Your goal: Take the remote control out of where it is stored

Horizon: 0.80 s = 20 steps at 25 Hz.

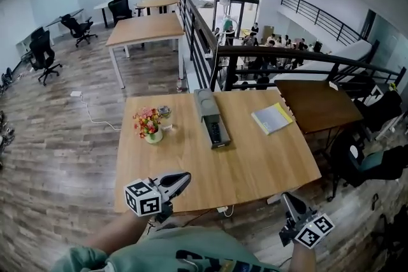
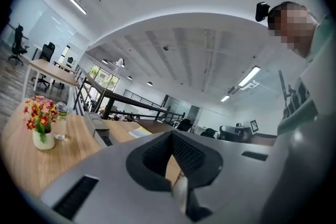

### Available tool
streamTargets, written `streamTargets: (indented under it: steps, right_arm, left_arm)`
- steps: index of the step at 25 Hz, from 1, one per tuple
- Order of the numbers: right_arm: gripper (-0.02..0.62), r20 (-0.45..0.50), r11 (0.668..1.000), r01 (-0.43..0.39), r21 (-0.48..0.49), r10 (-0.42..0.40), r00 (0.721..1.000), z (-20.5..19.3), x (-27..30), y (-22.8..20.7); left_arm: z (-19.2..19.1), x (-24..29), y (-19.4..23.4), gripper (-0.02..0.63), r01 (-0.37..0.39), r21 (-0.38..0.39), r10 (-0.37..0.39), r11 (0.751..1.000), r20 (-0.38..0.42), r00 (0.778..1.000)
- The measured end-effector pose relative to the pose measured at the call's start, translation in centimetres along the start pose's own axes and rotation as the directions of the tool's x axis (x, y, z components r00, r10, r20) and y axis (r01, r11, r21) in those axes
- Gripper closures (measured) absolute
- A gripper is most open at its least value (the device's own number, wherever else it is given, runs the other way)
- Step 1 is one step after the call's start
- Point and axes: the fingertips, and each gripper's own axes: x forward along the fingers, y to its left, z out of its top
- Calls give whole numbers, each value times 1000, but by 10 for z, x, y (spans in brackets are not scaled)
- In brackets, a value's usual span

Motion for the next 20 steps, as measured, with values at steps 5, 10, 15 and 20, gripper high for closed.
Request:
streamTargets:
  steps: [5,10,15,20]
  right_arm:
    - [592,-38,995,-100,6,101,994,3,52,-14]
    - [592,-83,986,-164,-21,162,983,18,128,-18]
    - [591,-110,984,-175,-40,170,979,31,188,-42]
    - [592,-125,976,-217,-33,211,969,35,234,-80]
  left_arm:
    - [4,-9,23,603,-99,23,99,995,15,995]
    - [22,-5,74,603,-128,15,127,992,60,990]
    - [24,18,127,603,-115,-33,117,993,68,991]
    - [33,45,171,603,-178,-33,180,983,71,981]
